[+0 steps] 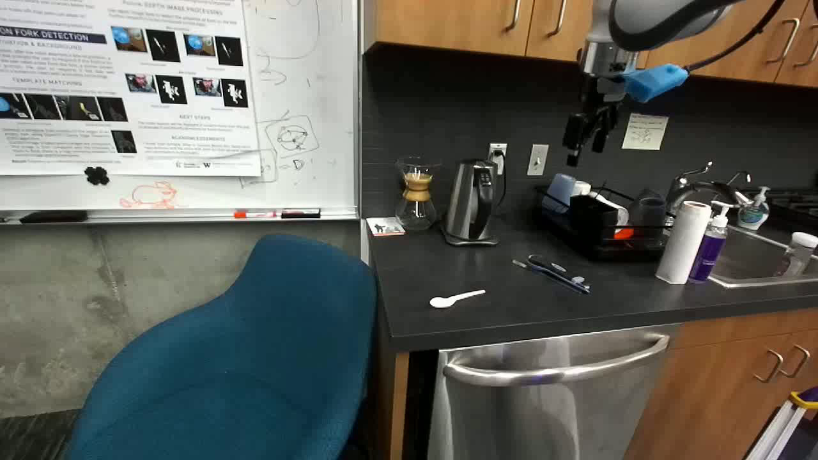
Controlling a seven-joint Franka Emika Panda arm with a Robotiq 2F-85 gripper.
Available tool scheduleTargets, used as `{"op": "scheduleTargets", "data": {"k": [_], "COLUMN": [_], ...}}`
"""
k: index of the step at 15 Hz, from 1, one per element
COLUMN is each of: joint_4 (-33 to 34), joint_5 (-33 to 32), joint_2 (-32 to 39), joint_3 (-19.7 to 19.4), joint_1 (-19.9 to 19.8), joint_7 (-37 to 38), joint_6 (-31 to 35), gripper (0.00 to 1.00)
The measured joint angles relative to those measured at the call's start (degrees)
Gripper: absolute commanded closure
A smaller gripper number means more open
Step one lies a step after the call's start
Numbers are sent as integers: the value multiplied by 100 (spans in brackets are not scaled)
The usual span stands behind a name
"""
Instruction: Pick up the black object on the left side of the counter and put it in the drying rack
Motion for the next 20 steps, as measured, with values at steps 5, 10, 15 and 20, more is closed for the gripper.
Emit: {"op": "scheduleTargets", "data": {"k": [5, 10, 15, 20], "joint_4": [1, -7, -72, -115], "joint_5": [0, 0, 0, 19], "joint_2": [0, 60, 324, 717], "joint_3": [0, -11, -36, -130], "joint_1": [0, 7, 3, 2], "joint_7": [0, 7, 50, 93], "joint_6": [0, 0, -5, -36], "gripper": [0, 0, 0, 0]}}
